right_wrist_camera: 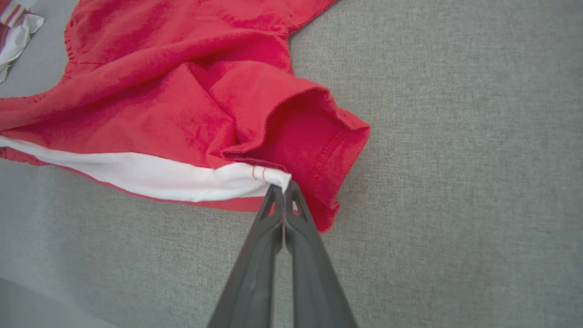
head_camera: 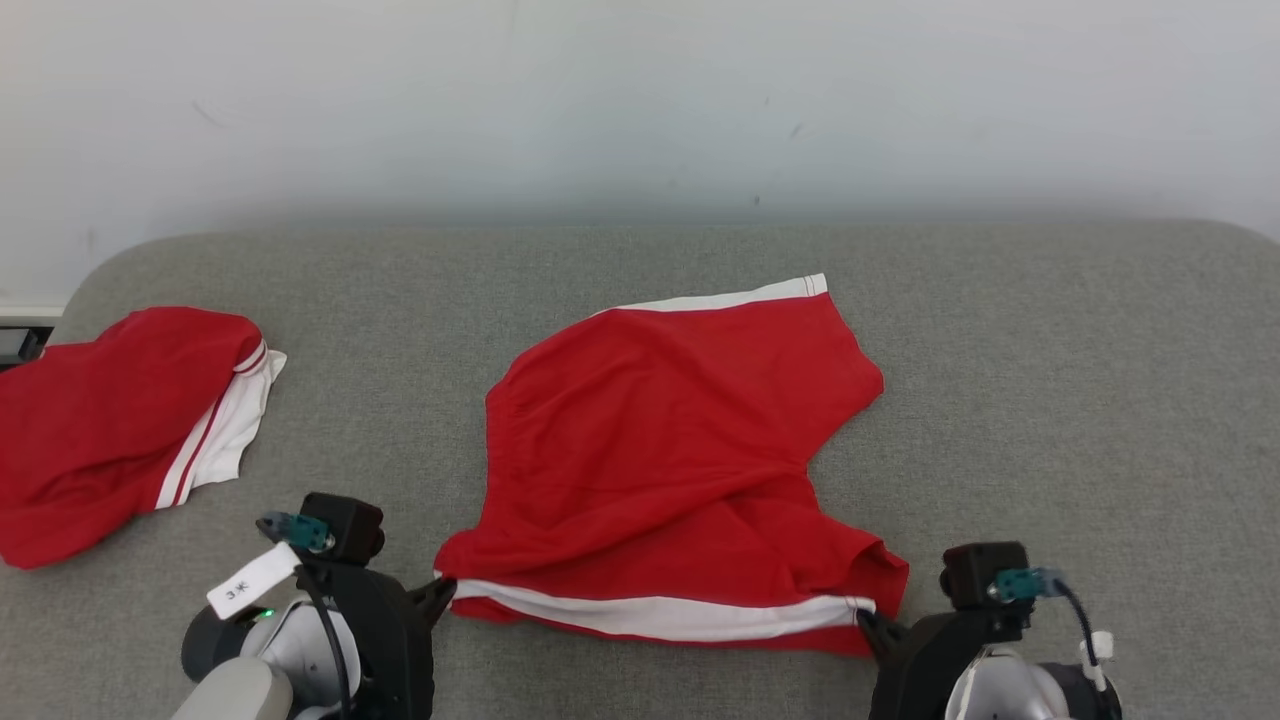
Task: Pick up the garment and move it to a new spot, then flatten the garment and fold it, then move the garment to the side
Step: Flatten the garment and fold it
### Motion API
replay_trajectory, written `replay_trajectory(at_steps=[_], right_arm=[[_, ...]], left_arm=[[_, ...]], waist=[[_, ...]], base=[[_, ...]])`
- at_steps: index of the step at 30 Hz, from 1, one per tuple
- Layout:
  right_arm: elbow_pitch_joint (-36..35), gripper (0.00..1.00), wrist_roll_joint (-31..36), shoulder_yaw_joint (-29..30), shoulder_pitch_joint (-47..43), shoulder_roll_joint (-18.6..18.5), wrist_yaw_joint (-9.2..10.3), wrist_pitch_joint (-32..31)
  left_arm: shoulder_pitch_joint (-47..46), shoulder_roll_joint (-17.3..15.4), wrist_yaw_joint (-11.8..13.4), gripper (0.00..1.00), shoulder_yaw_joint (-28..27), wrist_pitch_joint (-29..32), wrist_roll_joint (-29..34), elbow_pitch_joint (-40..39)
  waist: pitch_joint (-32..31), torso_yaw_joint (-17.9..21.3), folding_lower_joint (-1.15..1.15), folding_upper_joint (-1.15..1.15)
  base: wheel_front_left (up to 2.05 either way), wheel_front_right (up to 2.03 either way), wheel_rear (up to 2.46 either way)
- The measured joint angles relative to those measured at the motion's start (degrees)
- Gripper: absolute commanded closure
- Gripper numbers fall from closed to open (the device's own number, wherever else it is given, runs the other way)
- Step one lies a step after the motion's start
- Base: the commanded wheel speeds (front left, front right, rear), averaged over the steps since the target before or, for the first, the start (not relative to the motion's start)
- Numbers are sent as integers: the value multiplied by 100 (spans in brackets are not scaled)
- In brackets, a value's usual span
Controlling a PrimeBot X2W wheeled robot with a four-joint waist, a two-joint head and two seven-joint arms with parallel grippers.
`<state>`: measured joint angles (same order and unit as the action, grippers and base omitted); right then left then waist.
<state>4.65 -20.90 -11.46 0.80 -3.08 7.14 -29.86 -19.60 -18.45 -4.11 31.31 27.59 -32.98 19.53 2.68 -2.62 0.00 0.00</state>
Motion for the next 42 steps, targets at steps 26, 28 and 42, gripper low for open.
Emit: replay_trajectory(at_steps=[26, 28, 42], right_arm=[[-3985, 100, -2640, 1595, 107, 33, -533, 972], [-3566, 100, -2502, 1590, 498, 18, -467, 891], [-864, 100, -1270, 1695, 4604, -417, -242, 1775]], left_arm=[[850, 594, 11, 100, -989, -1281, -1570, -4100], [812, 600, 220, 100, -955, -1109, -1532, -3932], [-2772, 1647, 860, 100, -1503, -1621, -818, -1599]], waist=[[-347, 159, 1, -1], [-274, 167, 1, -1], [371, 226, 1, 0]], base=[[0, 0, 0], [0, 0, 0], [0, 0, 0]])
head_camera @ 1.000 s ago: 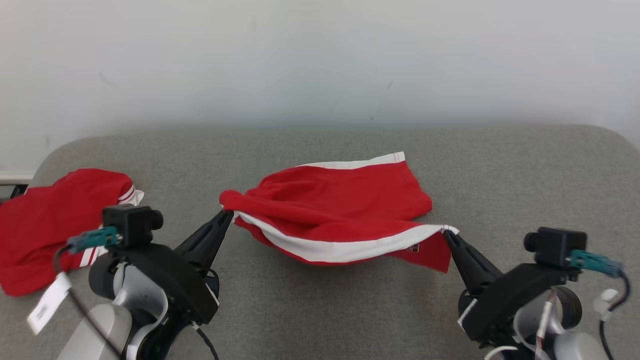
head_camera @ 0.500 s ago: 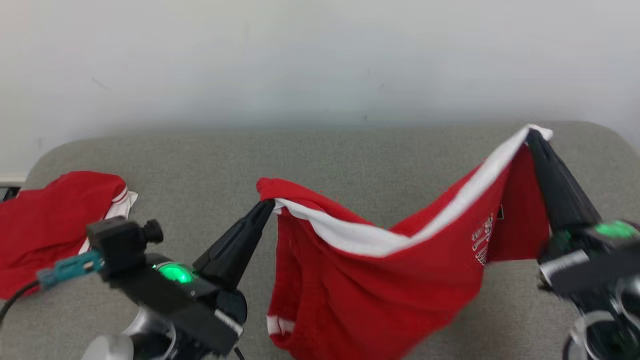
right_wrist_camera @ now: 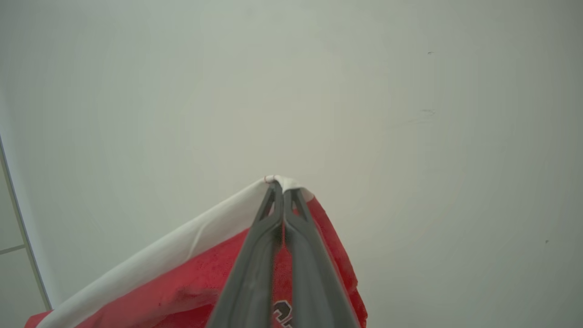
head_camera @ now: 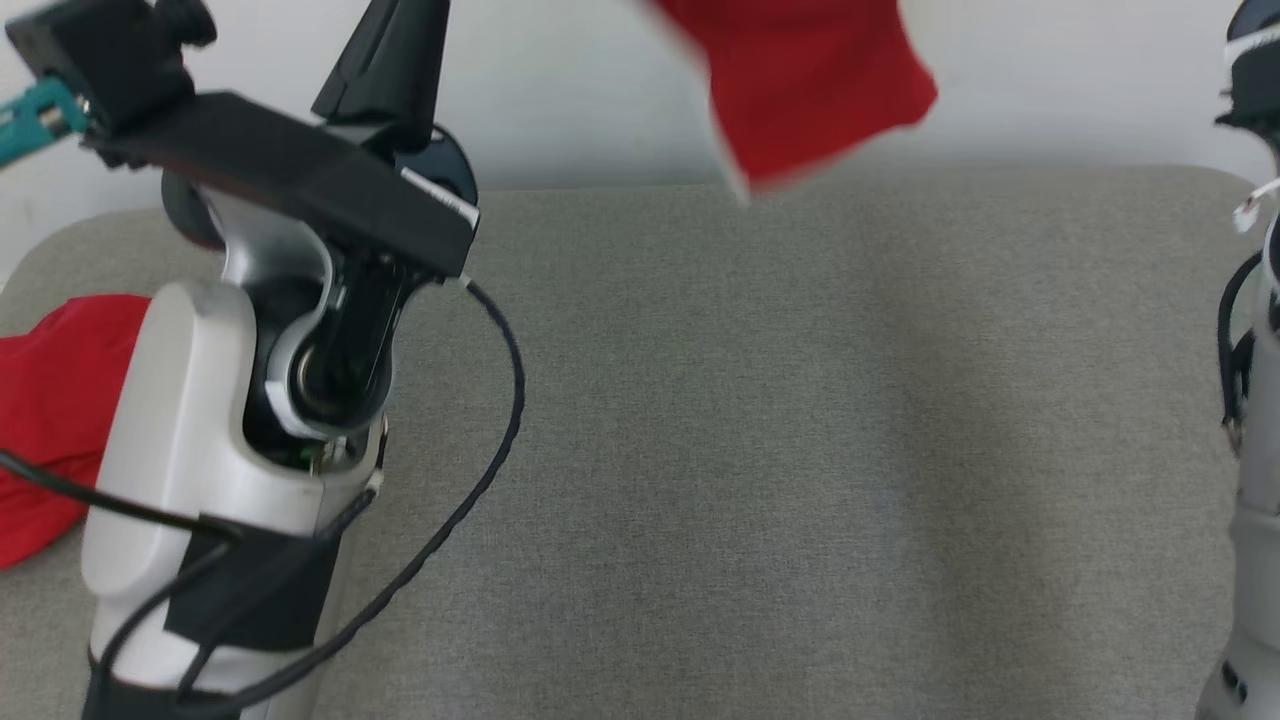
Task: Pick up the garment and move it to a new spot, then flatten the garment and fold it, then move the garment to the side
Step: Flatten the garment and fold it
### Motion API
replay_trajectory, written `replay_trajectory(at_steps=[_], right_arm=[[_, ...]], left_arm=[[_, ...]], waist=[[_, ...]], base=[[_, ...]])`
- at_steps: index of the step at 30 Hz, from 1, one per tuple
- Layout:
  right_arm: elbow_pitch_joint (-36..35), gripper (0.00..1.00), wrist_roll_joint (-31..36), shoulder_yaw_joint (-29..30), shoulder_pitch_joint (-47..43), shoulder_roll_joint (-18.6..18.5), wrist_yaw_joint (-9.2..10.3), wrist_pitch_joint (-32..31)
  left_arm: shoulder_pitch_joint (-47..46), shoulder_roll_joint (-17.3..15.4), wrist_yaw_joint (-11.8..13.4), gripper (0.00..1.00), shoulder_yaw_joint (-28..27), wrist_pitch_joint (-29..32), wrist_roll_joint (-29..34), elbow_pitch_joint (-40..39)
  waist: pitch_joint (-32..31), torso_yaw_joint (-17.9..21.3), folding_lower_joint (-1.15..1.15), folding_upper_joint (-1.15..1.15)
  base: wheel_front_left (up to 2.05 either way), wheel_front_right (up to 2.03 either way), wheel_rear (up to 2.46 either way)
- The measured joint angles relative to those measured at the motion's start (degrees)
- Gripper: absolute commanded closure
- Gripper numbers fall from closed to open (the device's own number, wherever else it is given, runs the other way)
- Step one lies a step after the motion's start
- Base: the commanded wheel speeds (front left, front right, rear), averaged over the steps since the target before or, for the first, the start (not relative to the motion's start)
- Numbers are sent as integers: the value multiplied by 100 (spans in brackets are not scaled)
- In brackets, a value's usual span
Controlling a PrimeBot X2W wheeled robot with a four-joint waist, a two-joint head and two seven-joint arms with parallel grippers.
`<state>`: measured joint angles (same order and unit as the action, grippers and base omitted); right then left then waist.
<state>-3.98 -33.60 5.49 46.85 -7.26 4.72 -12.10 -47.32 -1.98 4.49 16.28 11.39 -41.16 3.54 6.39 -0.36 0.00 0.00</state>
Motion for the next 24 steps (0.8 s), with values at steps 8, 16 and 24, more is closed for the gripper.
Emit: replay_trajectory(at_steps=[8, 16, 24], right_arm=[[65, 100, 86, -467, -2051, -92, -191, -407], [417, 100, 64, -979, -3382, 175, -275, -664], [795, 100, -36, -869, -3344, 8, -475, -646]], left_arm=[[1628, -291, -51, 100, 313, -292, 104, 612], [2336, -598, -261, 100, 684, -521, 481, 1669], [1975, -588, -689, 100, 888, -911, 649, 2226]], waist=[[178, 26, -1, 1], [656, 251, -1, 1], [944, 488, -2, 1]], base=[[0, 0, 0], [0, 0, 0], [0, 0, 0]])
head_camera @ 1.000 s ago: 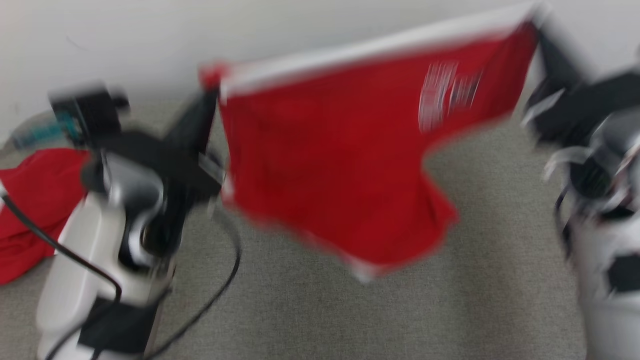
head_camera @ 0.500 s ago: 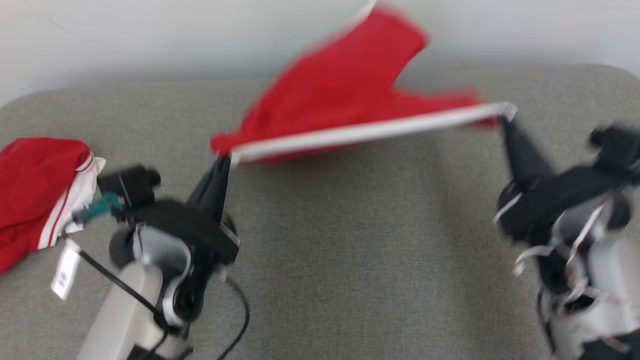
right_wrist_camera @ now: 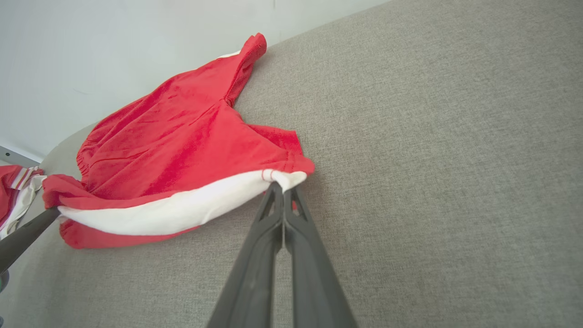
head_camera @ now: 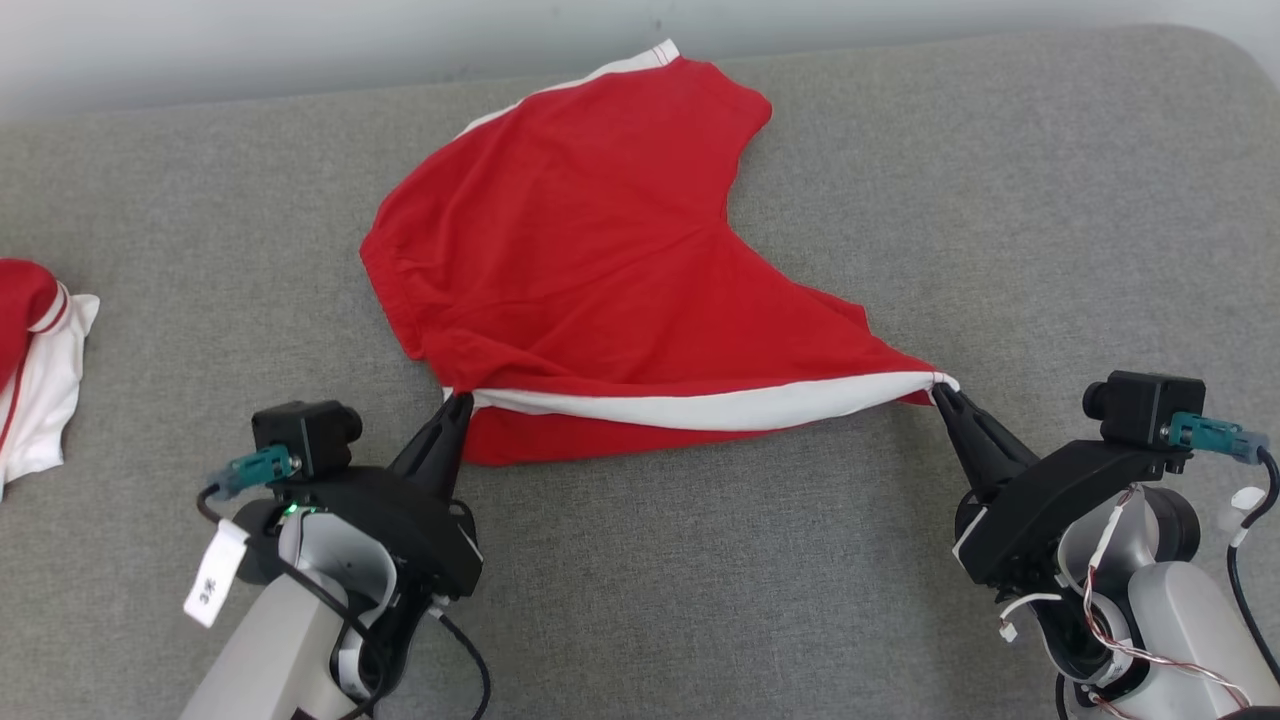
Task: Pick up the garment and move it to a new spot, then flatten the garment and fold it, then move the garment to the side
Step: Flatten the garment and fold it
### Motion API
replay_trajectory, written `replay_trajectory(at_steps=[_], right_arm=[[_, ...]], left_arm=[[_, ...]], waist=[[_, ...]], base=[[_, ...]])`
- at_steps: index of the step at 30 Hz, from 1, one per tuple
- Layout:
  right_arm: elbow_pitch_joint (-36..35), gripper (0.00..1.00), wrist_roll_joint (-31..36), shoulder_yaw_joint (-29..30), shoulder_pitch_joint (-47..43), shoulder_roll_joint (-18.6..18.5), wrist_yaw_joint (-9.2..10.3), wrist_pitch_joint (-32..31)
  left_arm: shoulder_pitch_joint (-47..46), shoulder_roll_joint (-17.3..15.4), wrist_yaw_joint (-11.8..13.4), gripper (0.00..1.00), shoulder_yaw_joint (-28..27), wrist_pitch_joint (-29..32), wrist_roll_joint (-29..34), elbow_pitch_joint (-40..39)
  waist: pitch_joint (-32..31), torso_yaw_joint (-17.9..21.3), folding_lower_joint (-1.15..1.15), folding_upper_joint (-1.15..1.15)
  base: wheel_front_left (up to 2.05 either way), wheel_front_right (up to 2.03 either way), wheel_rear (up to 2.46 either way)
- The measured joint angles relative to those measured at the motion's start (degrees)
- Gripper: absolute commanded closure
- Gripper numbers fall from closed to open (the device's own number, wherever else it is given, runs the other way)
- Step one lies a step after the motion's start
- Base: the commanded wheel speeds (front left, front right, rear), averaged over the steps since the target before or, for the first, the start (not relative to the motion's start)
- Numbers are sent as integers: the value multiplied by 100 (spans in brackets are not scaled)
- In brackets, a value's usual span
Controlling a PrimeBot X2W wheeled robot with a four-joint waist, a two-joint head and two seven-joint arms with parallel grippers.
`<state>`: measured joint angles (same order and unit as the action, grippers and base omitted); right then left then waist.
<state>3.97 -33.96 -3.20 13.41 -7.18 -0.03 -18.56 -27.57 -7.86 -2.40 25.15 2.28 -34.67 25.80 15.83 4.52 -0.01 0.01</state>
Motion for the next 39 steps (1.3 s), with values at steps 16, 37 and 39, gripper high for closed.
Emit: replay_trajectory(at_steps=[16, 37, 39], right_arm=[[181, 100, -163, -140, -1245, -53, -304, -92], [-350, 100, -447, -378, -2608, -460, -402, -1038], [-405, 100, -492, -383, -2646, -463, -402, -1127]], left_arm=[[1293, -229, -269, 100, 304, -732, 144, 294], [2051, -470, -325, 100, 578, -784, 171, 224], [2097, -471, -324, 100, 581, -784, 171, 175]], waist=[[-988, -343, 2, -2], [-1587, -514, 2, -2], [-1593, -511, 2, -2]], base=[[0, 0, 0], [0, 0, 0], [0, 0, 0]])
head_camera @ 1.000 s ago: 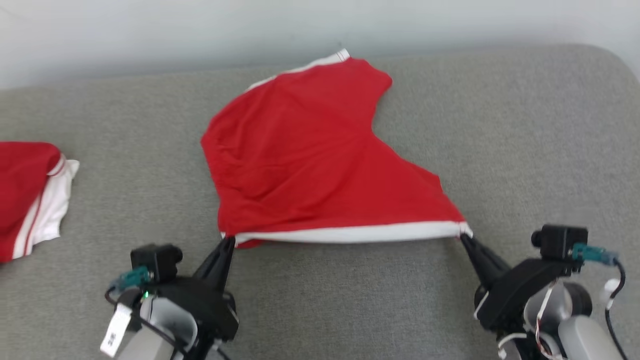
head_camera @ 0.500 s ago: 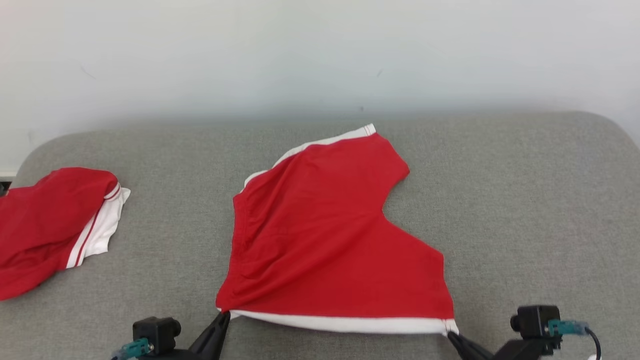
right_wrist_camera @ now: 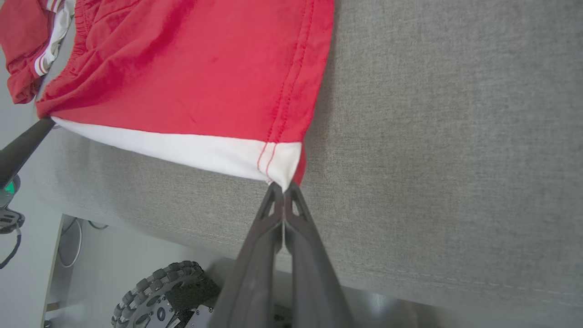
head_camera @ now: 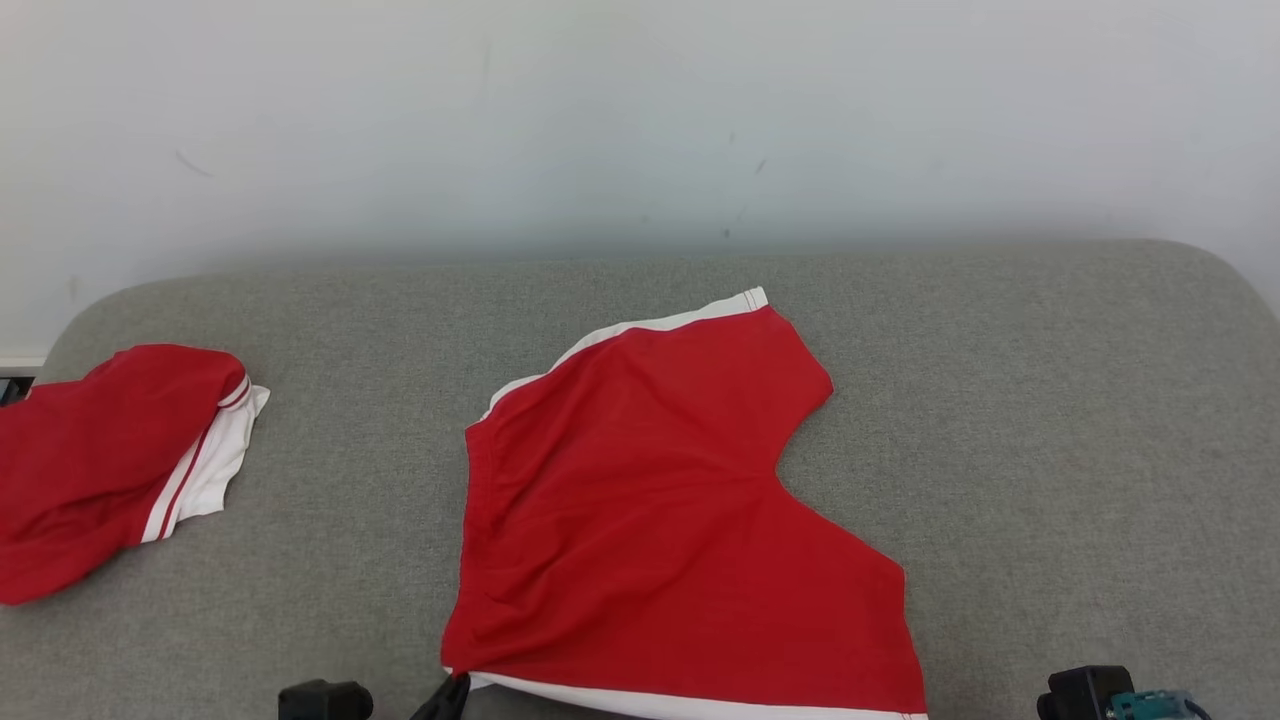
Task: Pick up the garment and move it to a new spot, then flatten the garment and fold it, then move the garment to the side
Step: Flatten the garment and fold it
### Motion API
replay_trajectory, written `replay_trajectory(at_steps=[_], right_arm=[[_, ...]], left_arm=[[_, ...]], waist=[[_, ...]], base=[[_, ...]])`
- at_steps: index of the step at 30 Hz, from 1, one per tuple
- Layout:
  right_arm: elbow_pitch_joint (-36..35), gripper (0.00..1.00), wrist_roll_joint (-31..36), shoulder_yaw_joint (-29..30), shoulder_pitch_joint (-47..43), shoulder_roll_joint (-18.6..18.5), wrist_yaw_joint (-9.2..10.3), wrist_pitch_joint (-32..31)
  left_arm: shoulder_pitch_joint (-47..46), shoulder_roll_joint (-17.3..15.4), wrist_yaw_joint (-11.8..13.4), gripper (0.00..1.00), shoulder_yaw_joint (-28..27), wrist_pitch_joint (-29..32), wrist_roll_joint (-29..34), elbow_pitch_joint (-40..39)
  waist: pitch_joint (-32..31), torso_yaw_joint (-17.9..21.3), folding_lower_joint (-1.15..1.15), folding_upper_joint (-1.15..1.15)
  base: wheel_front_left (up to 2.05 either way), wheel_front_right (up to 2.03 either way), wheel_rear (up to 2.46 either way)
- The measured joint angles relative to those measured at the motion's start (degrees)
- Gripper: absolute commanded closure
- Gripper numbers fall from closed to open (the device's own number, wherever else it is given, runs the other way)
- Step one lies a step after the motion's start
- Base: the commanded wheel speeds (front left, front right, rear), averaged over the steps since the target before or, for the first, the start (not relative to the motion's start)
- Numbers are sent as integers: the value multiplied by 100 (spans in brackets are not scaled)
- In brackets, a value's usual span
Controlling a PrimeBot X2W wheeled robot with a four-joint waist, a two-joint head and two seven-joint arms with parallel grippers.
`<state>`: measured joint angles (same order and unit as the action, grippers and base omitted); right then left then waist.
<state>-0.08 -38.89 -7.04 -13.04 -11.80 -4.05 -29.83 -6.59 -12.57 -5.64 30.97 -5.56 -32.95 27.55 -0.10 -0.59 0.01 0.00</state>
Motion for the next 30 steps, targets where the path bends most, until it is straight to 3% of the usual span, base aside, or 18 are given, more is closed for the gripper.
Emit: replay_trajectory(at_steps=[3, 5, 6, 7, 8, 9, 11, 17, 22, 26, 30], right_arm=[[-38, 100, -18, 2, -54, -2, 1, -48], [-83, 100, -22, -1, -77, -1, 26, -89], [-107, 89, -30, -7, -77, -2, 27, -114], [-127, 10, -36, -20, -77, -2, 27, -148], [-148, 10, -37, -31, -78, 0, 32, -152], [-175, 18, -37, -41, -78, 1, 54, -188], [-185, 0, -37, -78, -83, -1, 56, -250], [-188, 0, -14, -51, -86, -20, 160, -296], [-333, 0, 104, 94, -76, -90, 204, -118], [-546, 0, 382, 247, 110, -114, 210, 376], [-759, 0, 501, 490, 521, 144, 339, 1020]], left_arm=[[85, 0, 0, 100, 11, 0, 0, -40], [157, -4, 0, 62, 36, 2, 0, -68], [176, -9, 0, 51, 62, 9, 0, -71], [177, -13, -1, 25, 84, 30, 0, -76], [177, -15, -1, 25, 93, 54, 0, -85], [177, -20, -2, 2, 104, 62, 0, -91], [177, -19, -3, 0, 109, 81, -1, -111], [191, -37, -41, 0, 81, 102, -9, -147], [305, -154, 97, 0, -170, 9, -80, -205], [348, -278, 268, 0, -498, -276, -127, -412], [399, -343, 470, 0, -781, -655, -127, -725]], waist=[[-3, 2, 0, 0], [-2, 1, 0, 0], [0, 0, 0, 0], [2, -3, 0, 0], [5, -7, 0, 0], [8, -11, -1, 0], [15, -22, -1, 0], [38, -69, 0, 0], [10, -106, -2, 1], [-61, -140, -1, 1], [-155, -152, -1, 1]], base=[[0, 0, 0], [0, 0, 0], [0, 0, 0], [0, 0, 0], [0, 0, 0], [0, 0, 0], [0, 0, 0], [0, 0, 0], [0, 0, 0], [0, 0, 0], [0, 0, 0]])
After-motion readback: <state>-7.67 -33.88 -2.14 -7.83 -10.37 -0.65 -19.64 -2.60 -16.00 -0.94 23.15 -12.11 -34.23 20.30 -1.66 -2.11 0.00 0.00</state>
